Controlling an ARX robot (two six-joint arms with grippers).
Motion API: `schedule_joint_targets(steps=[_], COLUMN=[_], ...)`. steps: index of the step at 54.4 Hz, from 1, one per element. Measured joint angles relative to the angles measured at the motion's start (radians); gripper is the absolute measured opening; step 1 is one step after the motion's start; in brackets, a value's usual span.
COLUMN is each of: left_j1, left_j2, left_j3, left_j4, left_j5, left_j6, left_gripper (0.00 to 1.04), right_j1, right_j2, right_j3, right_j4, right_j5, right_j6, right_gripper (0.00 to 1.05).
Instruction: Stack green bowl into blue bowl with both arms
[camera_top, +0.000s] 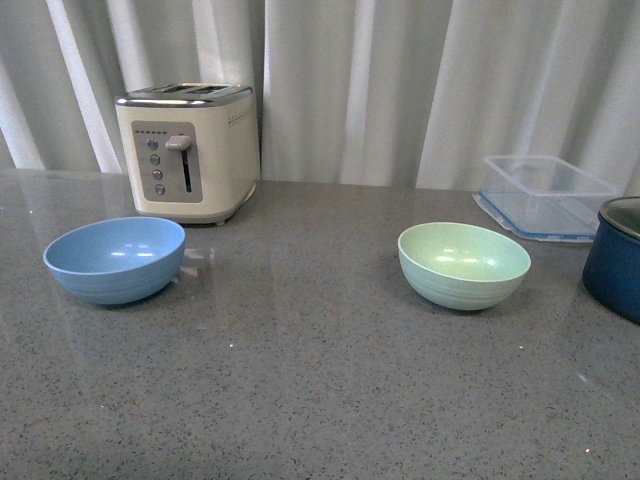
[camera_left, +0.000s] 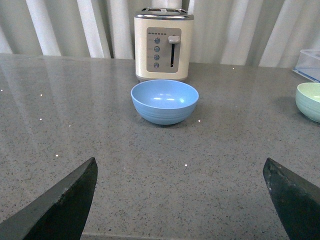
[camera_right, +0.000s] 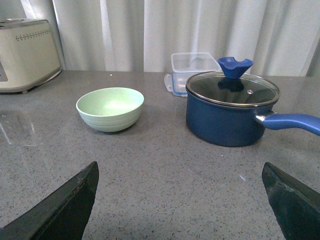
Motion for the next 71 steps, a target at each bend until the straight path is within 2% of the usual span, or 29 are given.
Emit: schedule_joint_targets(steps=[58, 60, 63, 66, 71], left_j1=[0.0, -0.018, -0.056, -0.065, -0.052], left_j2=[0.0, 0.008, 0.045, 0.1, 0.198], left_j3=[0.0, 0.001, 0.002, 0.002, 0.018], left_j4=[0.0, 0.002, 0.033, 0.075, 0.136], left_j5=[0.0, -0.035, -0.212, -0.325, -0.341], left_j6=[0.0, 0.013, 0.06, 0.087, 0.101], left_gripper=[0.98, 0.98, 0.98, 0.98, 0.98], right_j1=[0.0, 0.0, 0.0, 0.0, 0.0], right_j2=[0.0, 0.0, 0.0, 0.0, 0.0], right_j3=[0.0, 0.0, 0.0, 0.0, 0.0], right_j4=[0.0, 0.0, 0.0, 0.0, 0.0], right_j5=[0.0, 0.0, 0.0, 0.001, -0.001], right_j6=[0.0, 0.0, 0.0, 0.0, 0.0], right_gripper=[0.95, 0.95, 0.95, 0.95, 0.95])
